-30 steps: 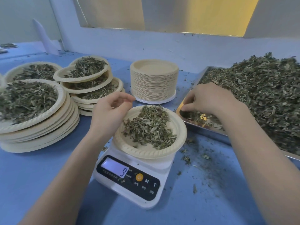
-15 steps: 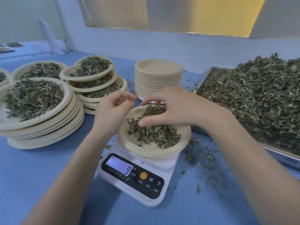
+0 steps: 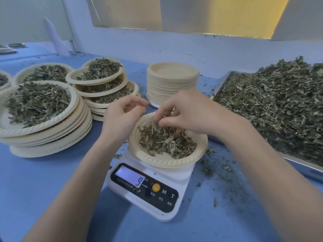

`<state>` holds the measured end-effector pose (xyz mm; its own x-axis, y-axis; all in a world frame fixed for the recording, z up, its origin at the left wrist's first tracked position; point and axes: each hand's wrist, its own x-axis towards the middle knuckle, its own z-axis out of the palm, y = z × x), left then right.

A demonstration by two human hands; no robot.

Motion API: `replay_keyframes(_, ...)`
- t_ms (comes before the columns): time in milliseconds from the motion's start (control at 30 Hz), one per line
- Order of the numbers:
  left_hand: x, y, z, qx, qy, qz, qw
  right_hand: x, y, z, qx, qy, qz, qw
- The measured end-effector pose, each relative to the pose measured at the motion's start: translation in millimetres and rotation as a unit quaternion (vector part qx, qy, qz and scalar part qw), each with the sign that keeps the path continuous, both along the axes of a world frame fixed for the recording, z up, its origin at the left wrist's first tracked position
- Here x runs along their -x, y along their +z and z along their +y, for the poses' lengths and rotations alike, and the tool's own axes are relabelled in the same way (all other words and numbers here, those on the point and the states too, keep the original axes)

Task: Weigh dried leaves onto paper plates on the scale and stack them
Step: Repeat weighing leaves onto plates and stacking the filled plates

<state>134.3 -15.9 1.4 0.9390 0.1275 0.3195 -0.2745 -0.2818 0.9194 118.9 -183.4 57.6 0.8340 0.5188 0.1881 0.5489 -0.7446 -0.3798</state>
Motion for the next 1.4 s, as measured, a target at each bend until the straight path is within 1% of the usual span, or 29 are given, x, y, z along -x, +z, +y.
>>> replay_keyframes(100,0,0,0,-0.003,0.003,0.005,1.0,0,8,-9,-0.056,-0.013,0.016,0.998)
replay_keyframes(300,0,0,-1,-0.007,0.007,0.011,1.0,-2,18,-25,-0.112,-0.046,-0.011,0.993)
replay_keyframes(1200,3,0,-3,-0.018,-0.003,0.017,1.0,-2,15,-22,-0.127,-0.051,0.018,0.99)
replay_keyframes(1267,2,-1,-2,-0.016,-0.001,0.015,1.0,-5,16,-28,-0.112,-0.074,-0.002,0.991)
replay_keyframes(1300,1,-1,-2,-0.016,0.001,0.015,1.0,-8,17,-33,-0.09,-0.099,-0.024,0.991)
replay_keyframes(1367,1,-1,-1,-0.015,0.002,0.014,1.0,-14,20,-47,-0.004,-0.168,-0.078,0.983)
replay_keyframes(1400,1,-1,-1,-0.016,0.001,0.013,1.0,-17,21,-56,0.049,-0.206,-0.096,0.972)
